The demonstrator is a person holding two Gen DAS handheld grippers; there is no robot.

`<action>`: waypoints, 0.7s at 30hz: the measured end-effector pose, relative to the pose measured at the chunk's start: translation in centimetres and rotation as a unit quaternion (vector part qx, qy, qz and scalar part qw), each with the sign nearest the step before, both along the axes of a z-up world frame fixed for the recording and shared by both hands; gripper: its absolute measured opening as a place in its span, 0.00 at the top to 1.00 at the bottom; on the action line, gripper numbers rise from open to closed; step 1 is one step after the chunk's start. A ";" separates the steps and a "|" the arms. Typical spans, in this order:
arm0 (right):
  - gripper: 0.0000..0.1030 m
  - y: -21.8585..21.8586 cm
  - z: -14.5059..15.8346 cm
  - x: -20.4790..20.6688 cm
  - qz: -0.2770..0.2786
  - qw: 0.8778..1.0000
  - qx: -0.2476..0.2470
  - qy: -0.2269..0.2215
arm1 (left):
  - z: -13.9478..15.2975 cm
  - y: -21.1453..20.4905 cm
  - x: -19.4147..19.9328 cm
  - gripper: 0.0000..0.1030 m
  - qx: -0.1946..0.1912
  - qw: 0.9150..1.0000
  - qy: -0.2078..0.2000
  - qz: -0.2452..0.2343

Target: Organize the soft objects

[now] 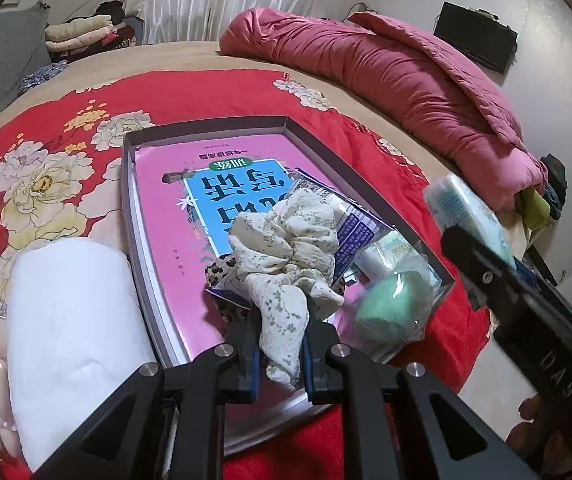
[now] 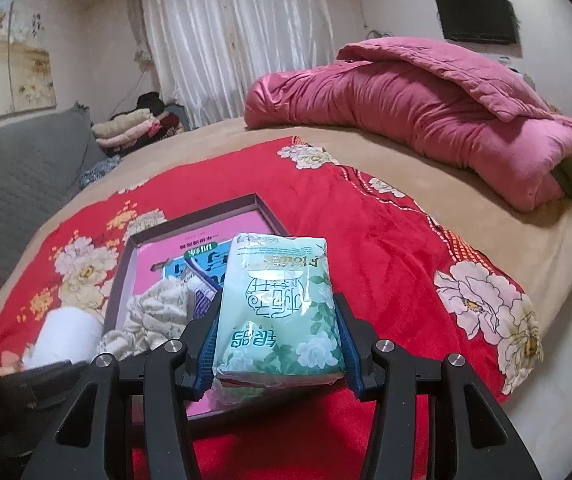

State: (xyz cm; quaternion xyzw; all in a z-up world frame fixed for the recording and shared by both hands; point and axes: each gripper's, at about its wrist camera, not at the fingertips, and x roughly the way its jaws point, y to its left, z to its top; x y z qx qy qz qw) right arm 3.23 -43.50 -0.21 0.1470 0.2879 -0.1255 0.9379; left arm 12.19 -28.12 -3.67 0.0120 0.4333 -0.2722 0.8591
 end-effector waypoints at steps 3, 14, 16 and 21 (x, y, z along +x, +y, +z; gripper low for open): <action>0.50 0.4 -0.3 0.5 0.008 1.000 -0.011 0.009 | 0.0 0.0 0.2 0.85 -0.001 1.000 0.001 0.000; 0.50 0.9 -1.5 2.7 0.021 0.999 -0.029 0.040 | -0.1 0.0 0.1 0.85 -0.001 1.000 -0.001 -0.002; 0.50 0.7 -1.7 3.1 0.025 0.998 -0.027 0.045 | -0.1 0.1 0.1 0.85 0.000 1.000 -0.002 -0.003; 0.50 0.3 -2.4 3.8 0.024 0.998 -0.024 0.056 | -0.1 0.1 0.0 0.85 -0.001 1.000 -0.001 -0.003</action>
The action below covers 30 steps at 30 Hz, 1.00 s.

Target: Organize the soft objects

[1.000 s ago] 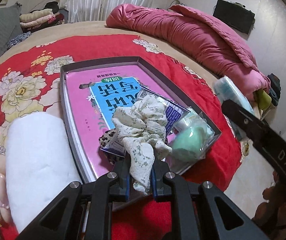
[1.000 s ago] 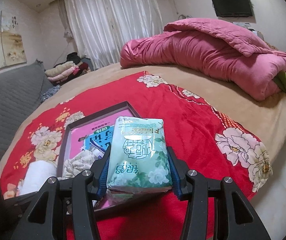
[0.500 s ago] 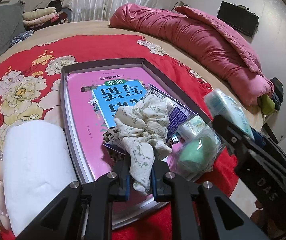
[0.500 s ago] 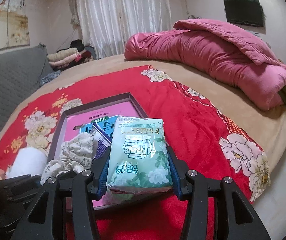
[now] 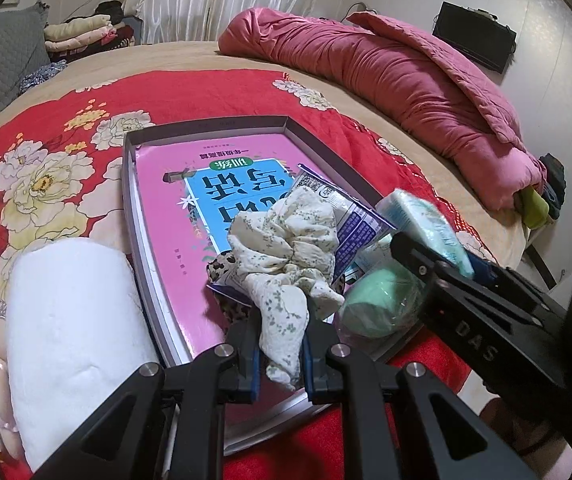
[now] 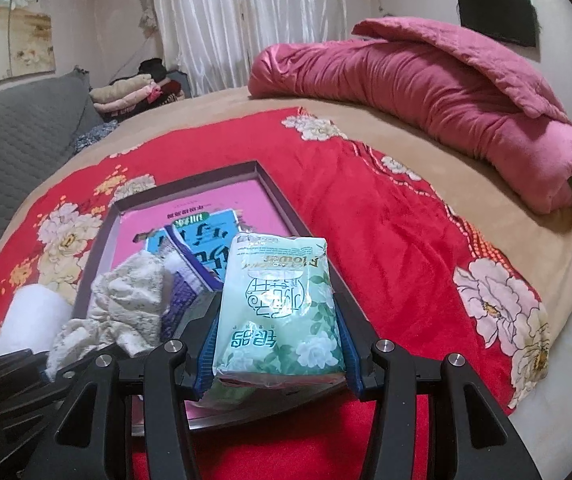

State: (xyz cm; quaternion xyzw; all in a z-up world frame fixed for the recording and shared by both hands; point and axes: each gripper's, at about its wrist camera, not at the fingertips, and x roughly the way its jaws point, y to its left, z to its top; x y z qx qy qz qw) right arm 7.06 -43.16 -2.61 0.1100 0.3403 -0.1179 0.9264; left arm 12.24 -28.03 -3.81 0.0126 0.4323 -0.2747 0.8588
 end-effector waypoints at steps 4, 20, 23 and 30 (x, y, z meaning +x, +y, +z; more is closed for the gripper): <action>0.49 -0.5 -0.8 0.8 -0.003 1.000 0.009 0.017 | 0.0 0.1 0.0 0.85 -0.001 1.000 0.000 0.000; 0.34 -0.5 -1.7 1.6 0.007 0.999 0.006 0.039 | 0.0 0.3 0.0 0.85 -0.003 1.000 0.003 0.000; 0.30 -0.3 -1.4 1.5 0.010 0.999 -0.001 0.033 | 0.0 0.5 0.0 0.85 -0.003 1.000 0.004 0.000; 0.27 0.4 -0.3 0.6 0.004 1.000 -0.026 0.005 | 0.4 0.8 0.0 0.85 -0.011 1.000 0.007 -0.001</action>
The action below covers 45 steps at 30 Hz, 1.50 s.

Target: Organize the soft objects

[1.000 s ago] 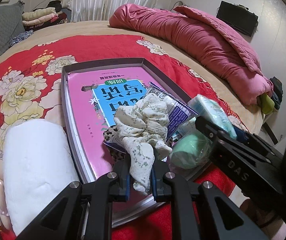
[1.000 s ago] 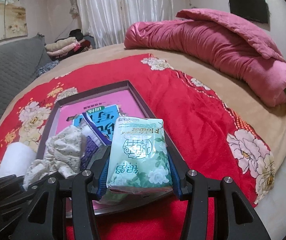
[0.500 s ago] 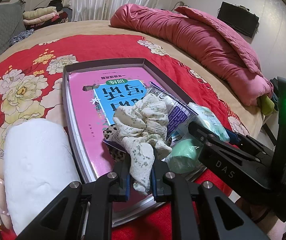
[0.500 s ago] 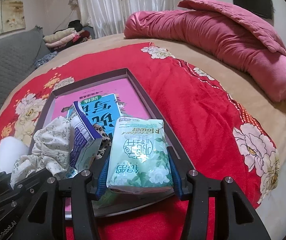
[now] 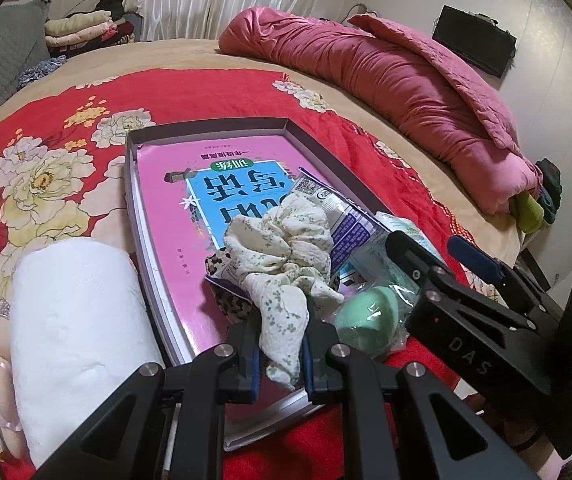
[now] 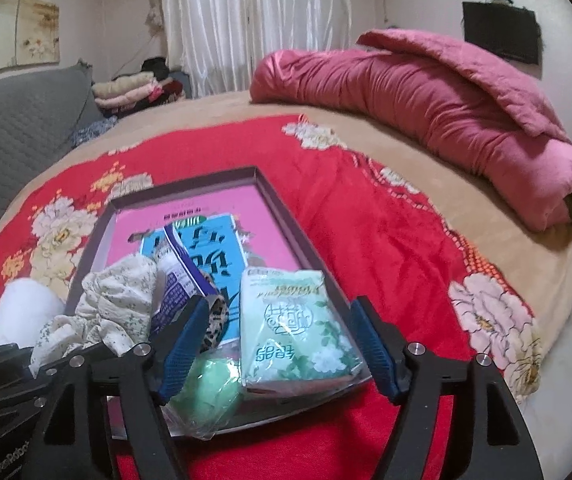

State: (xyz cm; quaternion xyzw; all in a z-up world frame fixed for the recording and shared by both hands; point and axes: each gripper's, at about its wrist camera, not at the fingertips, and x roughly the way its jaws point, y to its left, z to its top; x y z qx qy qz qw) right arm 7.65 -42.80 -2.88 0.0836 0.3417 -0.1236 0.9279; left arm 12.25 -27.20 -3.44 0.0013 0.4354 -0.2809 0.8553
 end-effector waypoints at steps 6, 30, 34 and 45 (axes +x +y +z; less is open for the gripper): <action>0.27 0.0 0.7 -0.9 -0.011 1.000 -0.008 -0.020 | 0.5 0.2 0.1 0.80 0.005 1.000 -0.004 0.006; 0.26 -0.8 0.4 -1.0 -0.026 0.999 0.003 -0.019 | 2.4 1.5 0.1 0.47 0.020 0.999 -0.020 0.035; 0.26 -0.9 0.4 -1.2 -0.030 0.999 0.002 -0.021 | 2.9 2.1 -0.1 0.47 0.025 0.998 -0.026 0.044; 0.26 -0.2 1.2 -1.6 -0.031 0.999 -0.018 -0.035 | 3.8 5.1 -0.4 0.47 0.013 0.997 -0.028 0.073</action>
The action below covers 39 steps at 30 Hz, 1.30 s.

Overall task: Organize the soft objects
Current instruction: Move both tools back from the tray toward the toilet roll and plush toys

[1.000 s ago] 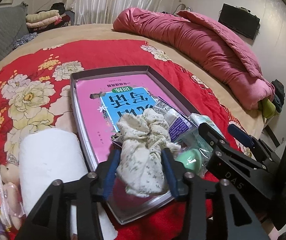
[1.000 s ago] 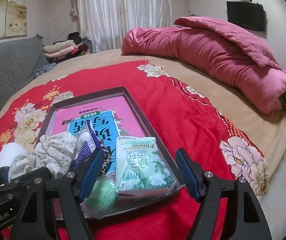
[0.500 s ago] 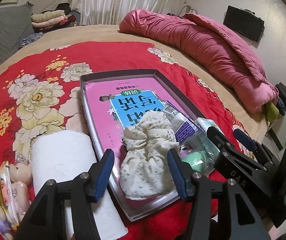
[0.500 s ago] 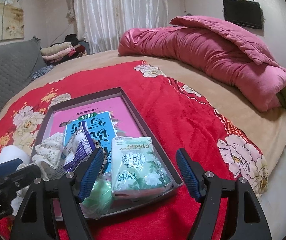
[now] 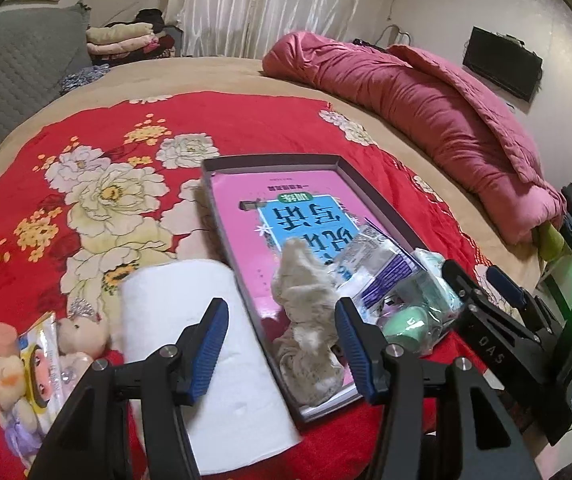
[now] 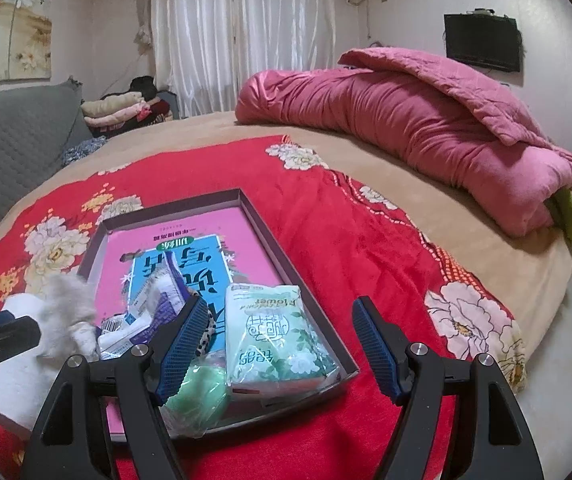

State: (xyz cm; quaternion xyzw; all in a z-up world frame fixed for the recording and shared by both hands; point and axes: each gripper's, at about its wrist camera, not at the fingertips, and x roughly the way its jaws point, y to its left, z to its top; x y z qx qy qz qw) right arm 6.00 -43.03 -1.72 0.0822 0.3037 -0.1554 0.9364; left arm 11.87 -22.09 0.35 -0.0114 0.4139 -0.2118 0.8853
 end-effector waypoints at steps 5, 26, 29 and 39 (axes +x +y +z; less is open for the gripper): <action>0.26 0.3 0.7 -0.7 -0.006 1.000 -0.012 -0.014 | 0.3 0.9 -0.5 0.47 -0.004 1.000 0.000 0.002; 0.26 4.6 5.3 -4.4 0.023 0.997 -0.030 -0.062 | 3.2 3.9 -3.5 0.46 -0.022 0.999 -0.024 0.001; 0.26 6.5 5.9 -4.6 0.046 0.997 -0.033 -0.061 | 3.2 4.9 -3.8 0.46 -0.026 0.999 -0.022 0.006; 0.26 10.7 6.9 -5.3 0.095 0.993 -0.050 -0.057 | 3.5 7.1 -5.1 0.46 -0.027 0.999 -0.021 0.013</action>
